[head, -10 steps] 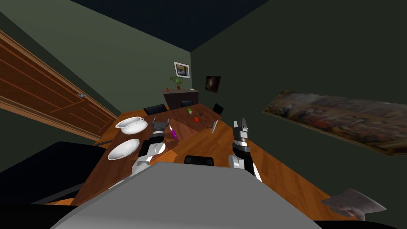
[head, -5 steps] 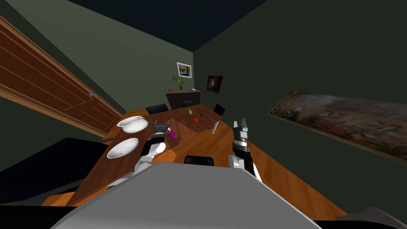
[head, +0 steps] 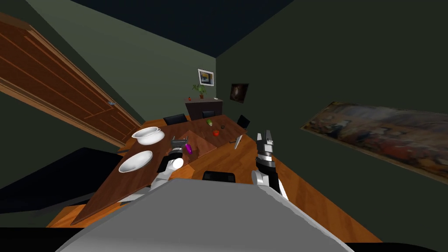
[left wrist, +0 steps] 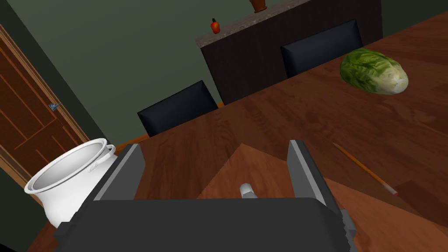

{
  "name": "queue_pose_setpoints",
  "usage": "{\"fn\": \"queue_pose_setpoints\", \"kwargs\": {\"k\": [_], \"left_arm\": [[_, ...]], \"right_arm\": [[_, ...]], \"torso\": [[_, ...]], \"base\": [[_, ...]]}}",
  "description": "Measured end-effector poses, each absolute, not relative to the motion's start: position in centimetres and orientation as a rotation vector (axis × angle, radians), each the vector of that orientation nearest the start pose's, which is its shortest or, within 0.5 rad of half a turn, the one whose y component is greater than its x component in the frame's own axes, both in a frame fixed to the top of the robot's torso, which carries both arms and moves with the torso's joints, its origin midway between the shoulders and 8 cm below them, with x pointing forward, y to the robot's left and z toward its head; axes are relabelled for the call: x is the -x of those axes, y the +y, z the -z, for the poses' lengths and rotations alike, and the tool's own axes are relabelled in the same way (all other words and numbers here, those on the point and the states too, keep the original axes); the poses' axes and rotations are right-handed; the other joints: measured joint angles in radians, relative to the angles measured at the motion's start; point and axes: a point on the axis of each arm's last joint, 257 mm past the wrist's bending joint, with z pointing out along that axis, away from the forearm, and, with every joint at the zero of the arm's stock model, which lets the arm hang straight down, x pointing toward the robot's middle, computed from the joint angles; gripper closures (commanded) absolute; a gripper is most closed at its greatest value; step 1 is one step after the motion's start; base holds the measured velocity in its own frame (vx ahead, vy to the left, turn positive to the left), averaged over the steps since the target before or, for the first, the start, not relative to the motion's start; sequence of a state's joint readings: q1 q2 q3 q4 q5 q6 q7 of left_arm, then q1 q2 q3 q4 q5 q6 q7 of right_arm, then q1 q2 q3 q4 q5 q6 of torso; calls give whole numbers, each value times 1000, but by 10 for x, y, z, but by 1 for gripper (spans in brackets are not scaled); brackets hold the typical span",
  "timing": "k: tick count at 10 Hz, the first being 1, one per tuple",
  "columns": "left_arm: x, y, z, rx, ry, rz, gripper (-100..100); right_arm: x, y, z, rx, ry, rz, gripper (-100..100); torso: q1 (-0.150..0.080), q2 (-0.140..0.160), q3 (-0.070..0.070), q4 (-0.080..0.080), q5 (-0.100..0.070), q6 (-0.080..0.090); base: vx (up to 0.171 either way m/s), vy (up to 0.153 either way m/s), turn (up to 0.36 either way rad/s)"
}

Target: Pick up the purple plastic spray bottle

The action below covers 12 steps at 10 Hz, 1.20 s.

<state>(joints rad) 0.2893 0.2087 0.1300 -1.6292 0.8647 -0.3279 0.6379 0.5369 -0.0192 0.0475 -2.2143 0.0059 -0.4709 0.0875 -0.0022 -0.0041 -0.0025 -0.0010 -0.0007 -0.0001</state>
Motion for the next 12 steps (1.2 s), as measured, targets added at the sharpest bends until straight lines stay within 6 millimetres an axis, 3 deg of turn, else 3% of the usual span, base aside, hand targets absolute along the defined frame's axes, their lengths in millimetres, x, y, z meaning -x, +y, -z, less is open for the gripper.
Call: {"fn": "queue_pose_setpoints", "kwargs": {"k": [3,8,12], "left_arm": [[-431,441,263,1890,-132,1854,-100],[-422,429,327,2042,-276,1808,-100],[-414,398,367,2142,-421,1776,-100]], "right_arm": [[-359,-269,24,-712,747,-1223,0],[-359,-269,24,-712,747,-1223,0],[-359,-269,24,-712,747,-1223,0]], "torso": [[3,-2,-2,-3,4,2],[7,-5,-5,-5,5,1],[9,-3,-4,-4,6,2]], "base": [[38,-38,93],[36,-26,133],[4,16,82]]}}
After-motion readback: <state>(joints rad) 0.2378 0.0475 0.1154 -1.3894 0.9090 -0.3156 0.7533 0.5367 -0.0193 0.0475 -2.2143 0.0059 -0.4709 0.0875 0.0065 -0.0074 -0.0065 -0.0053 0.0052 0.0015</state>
